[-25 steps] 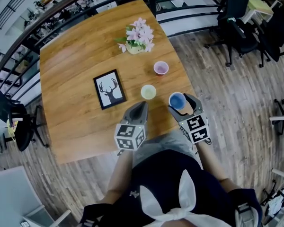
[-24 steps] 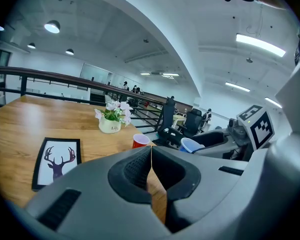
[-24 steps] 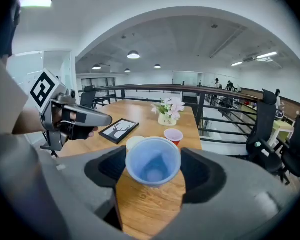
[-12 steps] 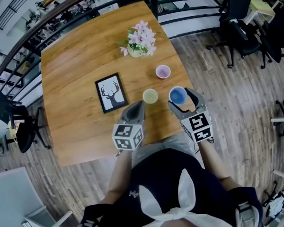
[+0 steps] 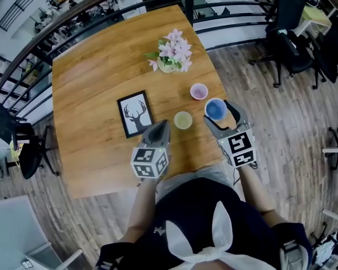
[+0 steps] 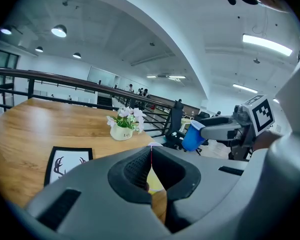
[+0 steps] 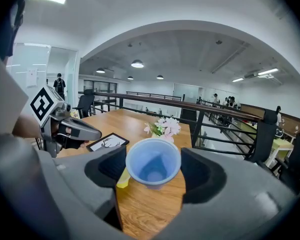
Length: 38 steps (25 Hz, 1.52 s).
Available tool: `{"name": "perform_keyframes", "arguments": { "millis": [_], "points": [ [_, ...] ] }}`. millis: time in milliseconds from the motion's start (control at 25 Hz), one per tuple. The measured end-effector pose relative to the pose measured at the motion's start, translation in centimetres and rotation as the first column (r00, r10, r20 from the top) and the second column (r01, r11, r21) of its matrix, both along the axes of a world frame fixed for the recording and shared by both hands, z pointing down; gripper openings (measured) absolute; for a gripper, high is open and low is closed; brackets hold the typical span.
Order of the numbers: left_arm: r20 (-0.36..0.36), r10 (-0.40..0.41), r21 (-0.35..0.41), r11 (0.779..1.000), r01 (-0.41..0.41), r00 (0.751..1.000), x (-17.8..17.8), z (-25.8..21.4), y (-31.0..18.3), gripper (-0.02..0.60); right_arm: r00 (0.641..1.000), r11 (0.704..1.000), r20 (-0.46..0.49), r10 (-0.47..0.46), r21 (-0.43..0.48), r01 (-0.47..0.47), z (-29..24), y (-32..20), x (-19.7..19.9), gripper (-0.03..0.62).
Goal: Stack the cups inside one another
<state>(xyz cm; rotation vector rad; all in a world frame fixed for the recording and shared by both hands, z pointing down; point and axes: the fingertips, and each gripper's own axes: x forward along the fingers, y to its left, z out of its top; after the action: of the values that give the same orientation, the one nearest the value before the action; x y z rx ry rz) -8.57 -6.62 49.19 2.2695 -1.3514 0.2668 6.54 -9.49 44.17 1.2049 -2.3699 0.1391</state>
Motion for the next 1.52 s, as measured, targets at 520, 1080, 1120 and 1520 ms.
{"name": "perform_keyframes", "arguments": {
  "millis": [520,1080,1120,1520],
  "points": [
    [0.015,-0.039,-0.02,0.999,0.04,0.999,-1.8,1.0,-1.0,0.018,0.999,0.998,-0.016,-0.038,0.044,0.039,-0.8,-4.4,-1.5,0.337],
    [0.024,-0.069,-0.028,0.997,0.07,0.997,-3.5,1.4,-2.7,0.018,0.998,0.996,0.001,-0.062,0.061,0.062,-1.2,-8.0,-2.9,0.337],
    [0.026,-0.068,-0.03,0.997,0.069,0.997,-3.5,1.5,-2.7,0.018,0.998,0.996,0.0,-0.062,0.058,0.061,-1.0,-8.2,-3.0,0.337],
    [0.034,-0.065,-0.052,0.996,0.067,0.997,-4.0,2.6,-3.3,0.018,0.998,0.998,0.0,-0.056,0.021,0.056,0.8,-9.6,-3.3,0.337]
  ]
}}
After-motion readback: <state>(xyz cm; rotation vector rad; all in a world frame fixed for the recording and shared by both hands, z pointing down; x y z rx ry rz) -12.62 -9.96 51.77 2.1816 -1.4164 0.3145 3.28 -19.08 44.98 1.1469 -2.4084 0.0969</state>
